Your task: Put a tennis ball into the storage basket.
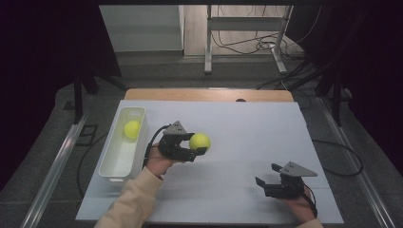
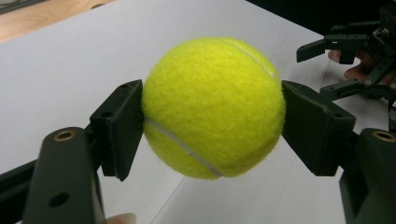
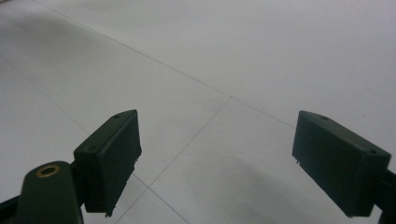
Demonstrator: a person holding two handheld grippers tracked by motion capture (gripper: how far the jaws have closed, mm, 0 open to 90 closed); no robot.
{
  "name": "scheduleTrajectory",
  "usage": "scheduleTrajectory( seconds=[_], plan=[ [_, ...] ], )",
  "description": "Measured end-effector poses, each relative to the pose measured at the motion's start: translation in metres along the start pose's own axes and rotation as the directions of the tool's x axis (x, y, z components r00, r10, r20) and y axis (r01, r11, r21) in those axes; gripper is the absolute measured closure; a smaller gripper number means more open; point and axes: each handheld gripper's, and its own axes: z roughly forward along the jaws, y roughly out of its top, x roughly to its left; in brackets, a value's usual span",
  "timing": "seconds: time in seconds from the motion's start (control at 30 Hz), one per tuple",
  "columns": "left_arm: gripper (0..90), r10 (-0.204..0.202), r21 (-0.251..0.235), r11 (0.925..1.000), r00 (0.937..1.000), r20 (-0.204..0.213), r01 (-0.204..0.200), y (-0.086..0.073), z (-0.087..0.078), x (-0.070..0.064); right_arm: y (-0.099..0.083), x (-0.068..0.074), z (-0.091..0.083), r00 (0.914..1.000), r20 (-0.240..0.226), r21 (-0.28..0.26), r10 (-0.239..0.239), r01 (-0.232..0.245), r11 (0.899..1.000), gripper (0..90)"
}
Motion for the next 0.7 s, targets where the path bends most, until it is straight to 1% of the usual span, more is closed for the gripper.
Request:
scheduleTrajectory(
  seconds=[0.2, 0.4, 0.5, 0.7],
  plan=[
    [26.4, -0.003, -0.011, 0.9999, 0.9998, -0.019, 0.002, 0.001, -0.008, 0.001, 0.0, 0.001, -0.001, 1.0, 0.003, 0.005, -0.005, 0.005, 1.0, 16.0],
    [26.3, -0.009, -0.019, 0.9998, 0.9993, -0.037, 0.009, 0.0, -0.016, 0.001, 0.0, 0.002, -0.003, 0.9999, -0.01, -0.009, 0.001, -0.001, 1.0, 16.0],
    [26.4, -0.018, -0.027, 0.9995, 0.9988, -0.045, 0.017, -0.001, -0.021, 0.001, 0.0, 0.003, -0.003, 0.9999, -0.013, -0.008, -0.006, 0.006, 1.0, 16.0],
    [26.4, -0.022, -0.038, 0.9991, 0.9981, -0.057, 0.02, 0.0, -0.027, 0.003, 0.0, 0.002, -0.003, 0.9998, -0.016, -0.002, -0.011, 0.011, 1.0, 16.0]
  ],
)
